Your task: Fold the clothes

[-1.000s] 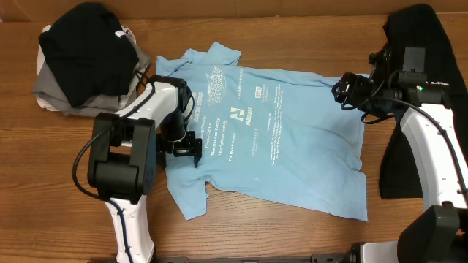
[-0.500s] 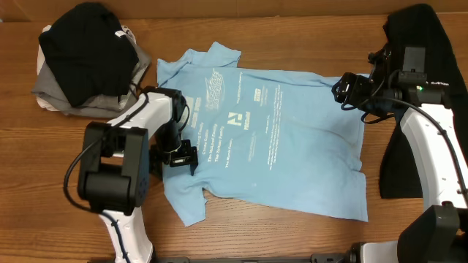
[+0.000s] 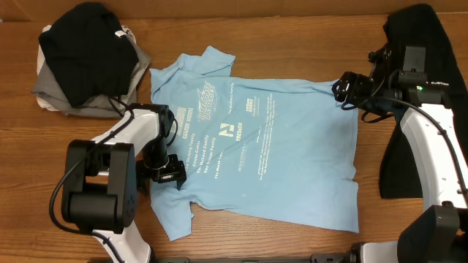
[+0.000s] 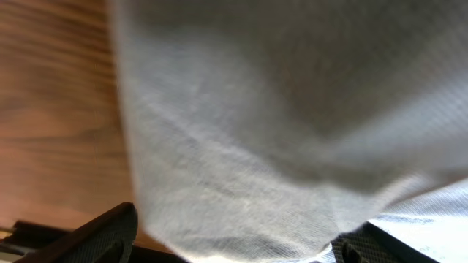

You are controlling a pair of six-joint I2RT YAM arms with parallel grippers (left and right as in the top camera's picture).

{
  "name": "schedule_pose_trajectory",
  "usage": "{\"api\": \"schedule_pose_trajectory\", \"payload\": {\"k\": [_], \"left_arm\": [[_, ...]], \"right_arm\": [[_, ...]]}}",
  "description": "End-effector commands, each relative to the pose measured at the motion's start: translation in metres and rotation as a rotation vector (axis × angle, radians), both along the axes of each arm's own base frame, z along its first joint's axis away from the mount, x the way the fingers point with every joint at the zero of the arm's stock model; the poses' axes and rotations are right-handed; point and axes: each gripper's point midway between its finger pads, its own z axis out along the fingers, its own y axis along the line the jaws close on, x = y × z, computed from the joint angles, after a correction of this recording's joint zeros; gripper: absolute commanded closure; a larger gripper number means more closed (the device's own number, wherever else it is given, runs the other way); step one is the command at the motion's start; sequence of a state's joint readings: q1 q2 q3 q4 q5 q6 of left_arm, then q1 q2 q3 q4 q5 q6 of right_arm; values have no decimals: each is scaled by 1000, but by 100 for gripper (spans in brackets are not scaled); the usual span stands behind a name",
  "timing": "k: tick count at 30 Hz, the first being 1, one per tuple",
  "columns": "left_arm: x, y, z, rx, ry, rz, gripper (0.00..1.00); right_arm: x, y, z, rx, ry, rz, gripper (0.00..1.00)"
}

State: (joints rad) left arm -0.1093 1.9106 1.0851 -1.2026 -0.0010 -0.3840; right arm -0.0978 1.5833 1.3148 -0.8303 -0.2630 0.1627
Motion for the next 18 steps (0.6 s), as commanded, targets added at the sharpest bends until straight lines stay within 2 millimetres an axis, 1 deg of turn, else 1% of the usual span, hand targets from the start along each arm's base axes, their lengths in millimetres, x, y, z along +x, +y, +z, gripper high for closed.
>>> {"api": "schedule_pose_trajectory", "payload": {"k": [1,3,5,8,9,10,11,12,13,15,18], "left_arm": [[22,24,30,128,-148,4,13],[40,29,54,143,-254,14,13],[61,32,81,146,-376,29,12],[97,29,129,127,-599,46,3],[111,25,148,107,-689,53,0],[121,20,160,81,-750,58,0],[132,12,173,35,-814,58,0],[145,0,188,-31,-891,46,0],[151,-6,193,-61,-922,40,0],[169,-26,207,-156,-1010,-1,0],[184,-46,213,-213,-1069,-40,0]], "right_arm": [[8,-1,14,-1,-44,8,17],[10,-1,15,-2,-51,8,17],[12,-1,16,0,-61,-2,17],[21,-13,20,-30,-87,-80,17],[24,-19,21,-59,-101,-99,17],[27,-25,22,-80,-110,-124,17],[30,-32,23,-108,-121,-159,17],[35,-38,23,-133,-136,-178,17],[37,-39,23,-139,-139,-182,17],[45,-43,17,-153,-149,-192,17],[56,-44,-3,-153,-126,-190,17]]}}
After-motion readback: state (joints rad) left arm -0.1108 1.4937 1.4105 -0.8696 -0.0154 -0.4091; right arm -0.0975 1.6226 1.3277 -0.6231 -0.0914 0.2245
